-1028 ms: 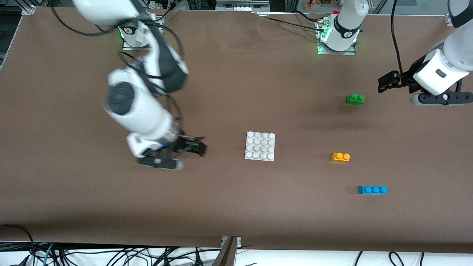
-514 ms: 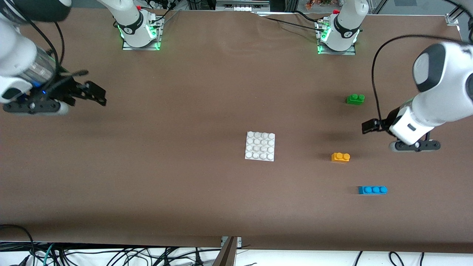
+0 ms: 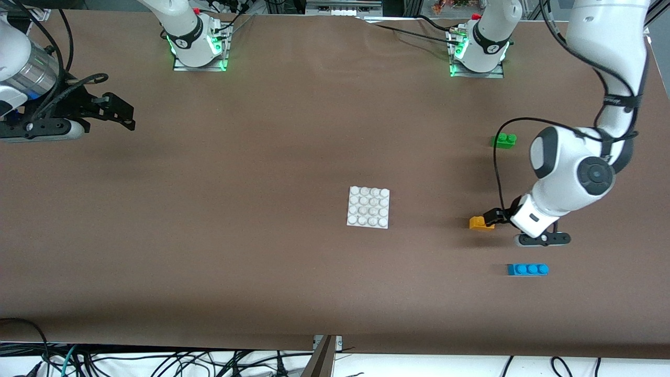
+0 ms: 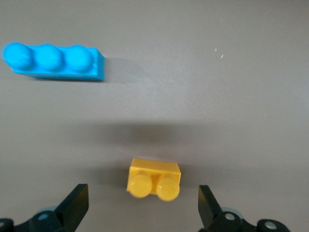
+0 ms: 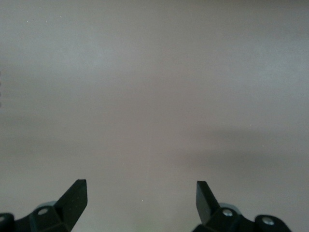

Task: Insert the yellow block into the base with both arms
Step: 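Move the left gripper down over the yellow block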

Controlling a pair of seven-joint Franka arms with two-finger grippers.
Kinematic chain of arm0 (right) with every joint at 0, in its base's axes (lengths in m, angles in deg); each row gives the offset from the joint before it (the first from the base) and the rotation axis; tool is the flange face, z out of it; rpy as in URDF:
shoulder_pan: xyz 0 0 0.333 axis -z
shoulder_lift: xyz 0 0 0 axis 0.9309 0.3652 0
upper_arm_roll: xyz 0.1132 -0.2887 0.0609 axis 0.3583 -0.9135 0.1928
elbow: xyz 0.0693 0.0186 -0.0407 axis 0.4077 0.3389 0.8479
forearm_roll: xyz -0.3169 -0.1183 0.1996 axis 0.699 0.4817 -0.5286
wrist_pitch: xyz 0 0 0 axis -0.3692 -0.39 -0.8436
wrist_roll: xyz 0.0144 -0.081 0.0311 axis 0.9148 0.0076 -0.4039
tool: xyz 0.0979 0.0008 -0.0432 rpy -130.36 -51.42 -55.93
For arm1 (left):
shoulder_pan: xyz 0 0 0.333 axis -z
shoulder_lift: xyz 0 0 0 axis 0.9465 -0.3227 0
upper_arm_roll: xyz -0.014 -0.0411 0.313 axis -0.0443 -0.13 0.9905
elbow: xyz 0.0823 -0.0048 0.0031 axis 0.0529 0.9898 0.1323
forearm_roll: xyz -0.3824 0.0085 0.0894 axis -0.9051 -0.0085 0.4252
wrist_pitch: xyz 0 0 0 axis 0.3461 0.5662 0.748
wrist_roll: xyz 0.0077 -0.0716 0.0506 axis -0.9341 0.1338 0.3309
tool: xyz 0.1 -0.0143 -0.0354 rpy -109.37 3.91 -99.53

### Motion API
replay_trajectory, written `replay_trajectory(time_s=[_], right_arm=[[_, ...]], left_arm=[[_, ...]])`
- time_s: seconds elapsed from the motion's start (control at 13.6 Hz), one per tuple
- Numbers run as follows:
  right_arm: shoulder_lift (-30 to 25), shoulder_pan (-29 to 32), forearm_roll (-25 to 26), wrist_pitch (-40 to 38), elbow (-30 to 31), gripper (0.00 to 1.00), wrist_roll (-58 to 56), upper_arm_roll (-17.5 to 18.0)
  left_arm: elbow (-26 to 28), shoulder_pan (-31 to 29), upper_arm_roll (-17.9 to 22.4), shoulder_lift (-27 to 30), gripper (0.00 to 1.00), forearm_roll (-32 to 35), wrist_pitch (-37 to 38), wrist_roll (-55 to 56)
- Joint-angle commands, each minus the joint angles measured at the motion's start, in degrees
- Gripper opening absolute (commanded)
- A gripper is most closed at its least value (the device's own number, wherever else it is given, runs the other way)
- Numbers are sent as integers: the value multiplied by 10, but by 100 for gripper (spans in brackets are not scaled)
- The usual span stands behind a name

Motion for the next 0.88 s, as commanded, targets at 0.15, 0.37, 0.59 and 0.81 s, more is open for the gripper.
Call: replay_trajectory(time_s=[0.15, 0.37, 0.59, 0.81], right_arm=[[-14, 4, 5, 3, 12, 100, -3, 3], [-14, 4, 5, 3, 12, 100, 0, 3], [-12, 4, 5, 2, 12, 100, -1, 3], [-12, 4, 5, 2, 12, 100, -2, 3]], left_arm=[[54, 32, 0, -20, 100, 0, -75, -13], [51, 31, 2, -34, 100, 69, -103, -13], [50, 31, 3, -33, 100, 80, -103, -10], [49, 31, 4, -36, 100, 80, -104, -11]])
